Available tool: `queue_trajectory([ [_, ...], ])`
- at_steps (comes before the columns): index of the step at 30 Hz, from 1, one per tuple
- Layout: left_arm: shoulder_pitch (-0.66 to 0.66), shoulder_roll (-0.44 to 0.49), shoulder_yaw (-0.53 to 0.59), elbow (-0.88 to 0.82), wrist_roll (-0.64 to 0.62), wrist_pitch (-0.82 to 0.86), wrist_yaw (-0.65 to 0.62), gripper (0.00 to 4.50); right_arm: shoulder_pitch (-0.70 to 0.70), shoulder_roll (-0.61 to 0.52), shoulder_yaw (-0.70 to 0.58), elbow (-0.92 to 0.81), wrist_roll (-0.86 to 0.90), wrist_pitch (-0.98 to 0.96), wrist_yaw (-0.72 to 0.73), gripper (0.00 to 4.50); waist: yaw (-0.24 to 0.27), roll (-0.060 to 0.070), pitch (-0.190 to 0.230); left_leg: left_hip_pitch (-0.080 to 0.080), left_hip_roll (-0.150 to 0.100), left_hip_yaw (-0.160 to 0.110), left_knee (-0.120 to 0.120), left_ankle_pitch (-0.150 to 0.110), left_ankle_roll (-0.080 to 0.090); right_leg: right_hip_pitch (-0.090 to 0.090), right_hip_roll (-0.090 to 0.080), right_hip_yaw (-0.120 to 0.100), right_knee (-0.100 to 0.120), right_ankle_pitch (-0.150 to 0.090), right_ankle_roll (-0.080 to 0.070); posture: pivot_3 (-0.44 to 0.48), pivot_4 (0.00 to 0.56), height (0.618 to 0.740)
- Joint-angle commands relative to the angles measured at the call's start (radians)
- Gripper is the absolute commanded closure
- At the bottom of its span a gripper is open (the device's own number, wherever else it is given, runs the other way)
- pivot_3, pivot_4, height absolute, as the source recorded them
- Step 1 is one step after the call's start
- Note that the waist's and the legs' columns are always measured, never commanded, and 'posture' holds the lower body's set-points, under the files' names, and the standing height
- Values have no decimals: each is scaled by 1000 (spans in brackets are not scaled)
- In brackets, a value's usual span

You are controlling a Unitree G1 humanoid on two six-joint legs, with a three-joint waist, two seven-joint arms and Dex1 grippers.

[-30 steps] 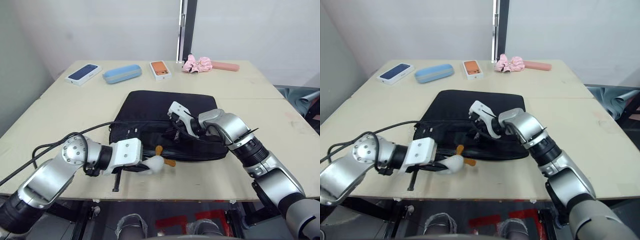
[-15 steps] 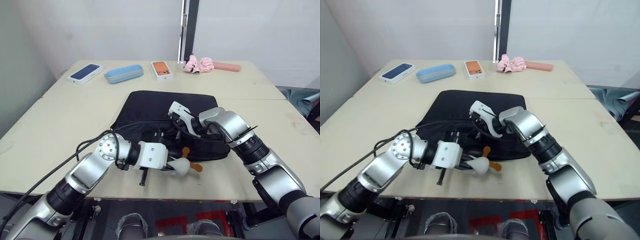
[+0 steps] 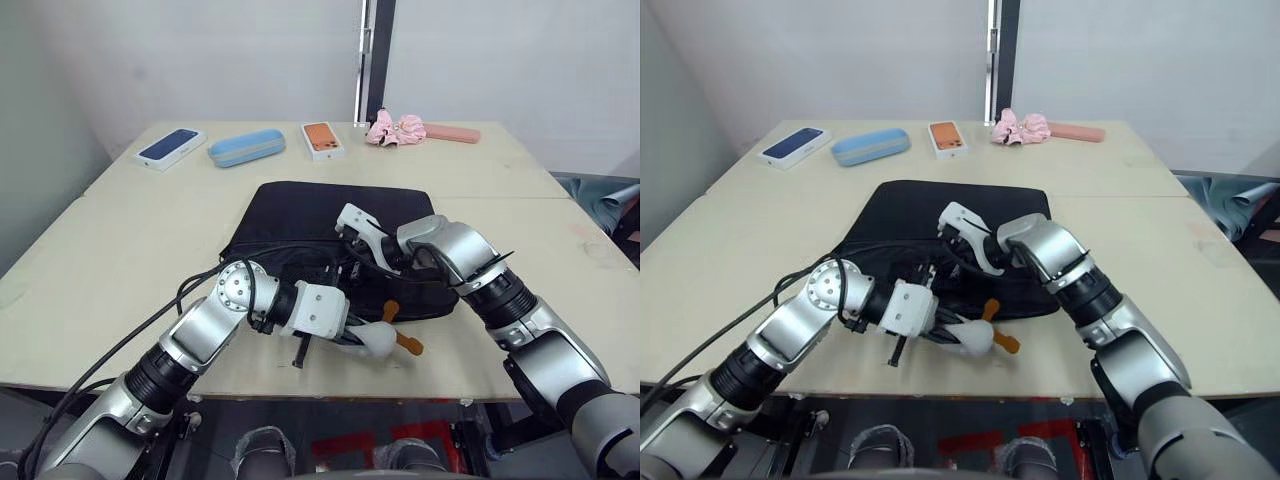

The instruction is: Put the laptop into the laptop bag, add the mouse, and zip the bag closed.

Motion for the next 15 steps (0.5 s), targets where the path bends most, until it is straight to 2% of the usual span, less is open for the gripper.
queue_trajectory([
  [1,7,40,44,-67,-58,109,-12,2595,-7,-1,-7,-8,-8,7,-9,4500,0,0,0,0,0,0,0,0,0,0,0,0,0,0,0,0,150,740],
  [5,18,88,63,-94,-20,89,7,1150,-6,-1,-10,-6,-6,4,-11,4500,1,0,0,0,0,0,1,0,0,0,0,0,1,0,0,0,150,740],
  [11,43,190,126,-141,-63,141,-20,1150,-10,0,-14,-3,-5,-2,-10,4500,-1,0,0,0,0,0,1,0,0,0,0,0,1,0,0,0,150,740],
  [15,48,305,174,-126,-44,179,-52,1150,-12,-3,-22,4,-7,-12,-13,4500,-2,0,0,0,0,0,1,0,0,0,0,0,2,0,0,0,150,740],
])
